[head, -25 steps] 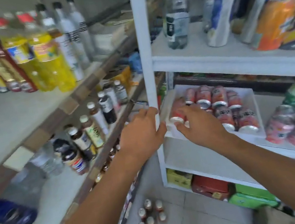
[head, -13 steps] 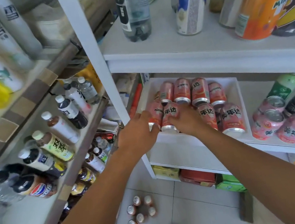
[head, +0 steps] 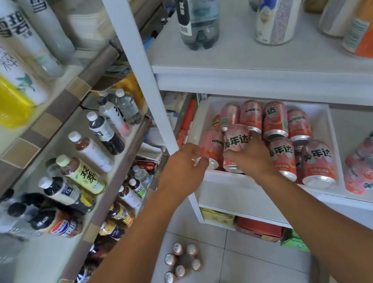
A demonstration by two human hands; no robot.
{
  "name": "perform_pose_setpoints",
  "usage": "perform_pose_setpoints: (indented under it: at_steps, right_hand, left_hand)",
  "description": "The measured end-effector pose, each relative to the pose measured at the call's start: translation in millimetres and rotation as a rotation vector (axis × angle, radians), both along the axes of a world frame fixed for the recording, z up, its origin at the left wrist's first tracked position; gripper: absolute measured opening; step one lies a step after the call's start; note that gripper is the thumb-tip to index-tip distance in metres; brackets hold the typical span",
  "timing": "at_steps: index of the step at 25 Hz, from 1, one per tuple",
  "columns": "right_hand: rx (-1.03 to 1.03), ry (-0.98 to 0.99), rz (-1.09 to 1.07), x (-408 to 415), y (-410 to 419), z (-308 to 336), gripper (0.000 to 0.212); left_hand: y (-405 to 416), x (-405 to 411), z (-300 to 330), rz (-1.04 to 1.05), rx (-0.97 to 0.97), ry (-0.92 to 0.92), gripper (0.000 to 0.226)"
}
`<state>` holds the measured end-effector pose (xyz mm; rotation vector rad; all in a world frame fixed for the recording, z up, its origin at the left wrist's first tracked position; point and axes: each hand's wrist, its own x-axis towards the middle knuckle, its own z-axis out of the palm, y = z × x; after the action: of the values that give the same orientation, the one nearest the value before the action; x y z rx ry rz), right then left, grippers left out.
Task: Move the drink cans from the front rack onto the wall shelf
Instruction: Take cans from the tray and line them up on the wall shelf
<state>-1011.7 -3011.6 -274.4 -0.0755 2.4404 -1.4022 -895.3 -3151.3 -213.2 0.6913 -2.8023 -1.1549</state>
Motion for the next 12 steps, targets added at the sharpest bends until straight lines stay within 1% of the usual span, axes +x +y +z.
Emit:
perform_pose_setpoints:
  at_steps: [1, 2, 4, 6, 8, 11, 12]
  right_hand:
    - [-0.05, 0.05, 0.039, 9, 1, 7, 0.079]
    - [-0.111, 0.095, 0.094, 21, 1, 17, 0.073]
    - [-0.24, 0.14, 0.229, 47, -5, 41, 0.081]
    - [-0.315, 0.179, 0.366, 75, -18, 60, 0.089]
    - [-0.358, 0.213, 0.475, 99, -32, 76, 0.087]
    - [-0.388, 0.196, 0.658, 133, -56, 99, 0.085]
    - [-0.4, 0.179, 0.729, 145, -65, 104, 0.081]
  left_hand:
    - [0, 1, 3, 0.027, 0.102, 0.009, 0.032]
    - [-1, 3, 6, 0.05, 0.202, 0.012, 0.037]
    - [-7, 10, 8, 0.085, 0.422, 0.029, 0.051]
    - [-16, 26, 14, 0.097, 0.596, 0.127, 0.063]
    - [-26, 48, 22, 0.137, 0.678, 0.266, 0.062]
    - [-49, 104, 44, 0.214, 0.669, 0.428, 0.041]
    - [-57, 127, 51, 0.243, 0.67, 0.463, 0.039]
